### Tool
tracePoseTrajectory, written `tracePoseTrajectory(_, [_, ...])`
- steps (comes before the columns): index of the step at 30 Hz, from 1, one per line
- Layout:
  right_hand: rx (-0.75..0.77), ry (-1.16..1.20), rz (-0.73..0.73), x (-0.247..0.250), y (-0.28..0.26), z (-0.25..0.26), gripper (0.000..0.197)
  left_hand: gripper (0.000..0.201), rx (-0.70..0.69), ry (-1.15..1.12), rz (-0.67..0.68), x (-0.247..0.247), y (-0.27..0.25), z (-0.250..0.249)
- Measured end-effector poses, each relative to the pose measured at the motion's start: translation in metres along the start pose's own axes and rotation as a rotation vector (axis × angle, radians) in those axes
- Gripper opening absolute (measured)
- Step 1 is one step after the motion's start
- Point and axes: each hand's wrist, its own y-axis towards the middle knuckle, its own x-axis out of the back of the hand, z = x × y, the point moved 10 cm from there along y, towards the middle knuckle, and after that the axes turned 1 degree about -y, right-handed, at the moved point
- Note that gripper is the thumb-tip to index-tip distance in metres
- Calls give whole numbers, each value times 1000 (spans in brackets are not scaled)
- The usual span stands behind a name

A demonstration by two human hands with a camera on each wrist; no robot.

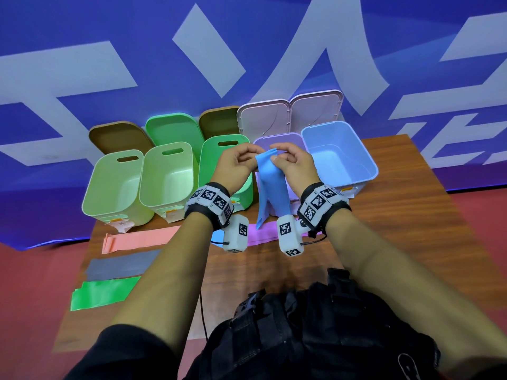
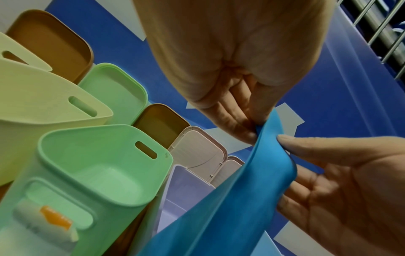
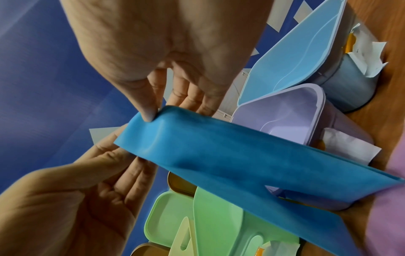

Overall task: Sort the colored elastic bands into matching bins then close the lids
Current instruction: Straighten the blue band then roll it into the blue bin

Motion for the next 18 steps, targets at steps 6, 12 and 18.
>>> tracePoseTrajectory(6, [-8, 7, -20, 3, 0, 1, 21, 25, 42, -1, 3, -1, -2, -1])
tracePoseTrajectory(12, [13, 15, -31, 4, 1, 6, 20, 18, 35, 26, -25, 2, -1, -2])
tracePoseTrajectory(18, [54, 20, -28, 4, 1, 15, 24, 15, -4, 66, -65, 8, 0, -9])
